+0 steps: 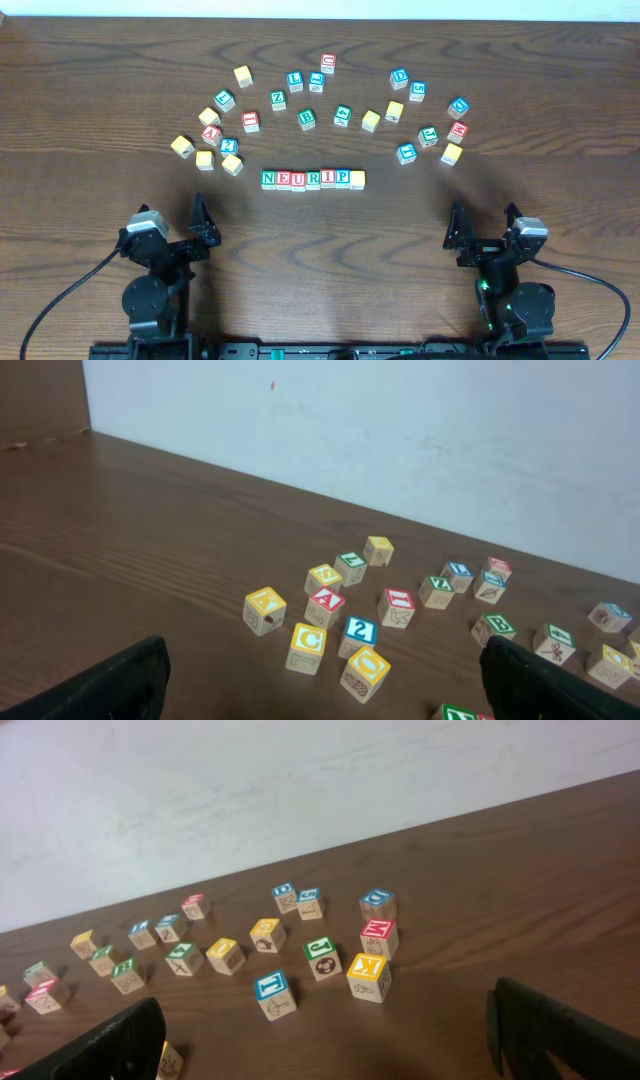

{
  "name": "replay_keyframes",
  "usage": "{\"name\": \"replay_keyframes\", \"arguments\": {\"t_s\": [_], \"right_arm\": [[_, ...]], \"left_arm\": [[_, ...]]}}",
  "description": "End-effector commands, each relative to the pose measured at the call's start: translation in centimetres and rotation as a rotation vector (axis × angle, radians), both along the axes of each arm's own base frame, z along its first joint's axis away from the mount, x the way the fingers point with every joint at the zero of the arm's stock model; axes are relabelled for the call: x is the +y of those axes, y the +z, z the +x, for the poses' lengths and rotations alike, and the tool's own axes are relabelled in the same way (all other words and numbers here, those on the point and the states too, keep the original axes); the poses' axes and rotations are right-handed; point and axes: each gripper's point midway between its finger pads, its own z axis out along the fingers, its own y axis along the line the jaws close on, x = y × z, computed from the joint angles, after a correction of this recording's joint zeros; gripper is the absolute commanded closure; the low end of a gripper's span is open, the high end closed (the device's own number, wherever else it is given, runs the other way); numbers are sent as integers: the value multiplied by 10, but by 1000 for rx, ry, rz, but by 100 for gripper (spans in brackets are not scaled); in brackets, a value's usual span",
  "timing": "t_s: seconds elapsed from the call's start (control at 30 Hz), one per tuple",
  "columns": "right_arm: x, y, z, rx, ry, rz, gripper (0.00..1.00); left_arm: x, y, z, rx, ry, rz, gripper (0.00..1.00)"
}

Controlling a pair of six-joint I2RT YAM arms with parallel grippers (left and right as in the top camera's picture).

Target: Spell out NEURIPS

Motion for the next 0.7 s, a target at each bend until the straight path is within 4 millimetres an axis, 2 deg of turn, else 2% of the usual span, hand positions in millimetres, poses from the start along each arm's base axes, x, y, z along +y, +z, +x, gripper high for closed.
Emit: {"name": "replay_keyframes", "arguments": {"t_s": [0.0, 0.23, 0.4, 0.53, 0.67], "right_arm": [[-3, 0, 0, -5, -13, -13, 1], [-3, 0, 0, -5, -13, -13, 1], [-3, 0, 0, -5, -13, -13, 1], [-3, 0, 0, -5, -13, -13, 1], [-3, 0, 0, -5, -13, -13, 1]], "left_arm": [[-2, -2, -1, -22, -7, 16, 3], [-3, -17, -2, -17, -12, 15, 2], [-3, -19, -2, -10, -17, 14, 2], [-3, -34, -4, 53, -17, 12, 2], [-3, -34, -4, 51, -17, 13, 2]]}}
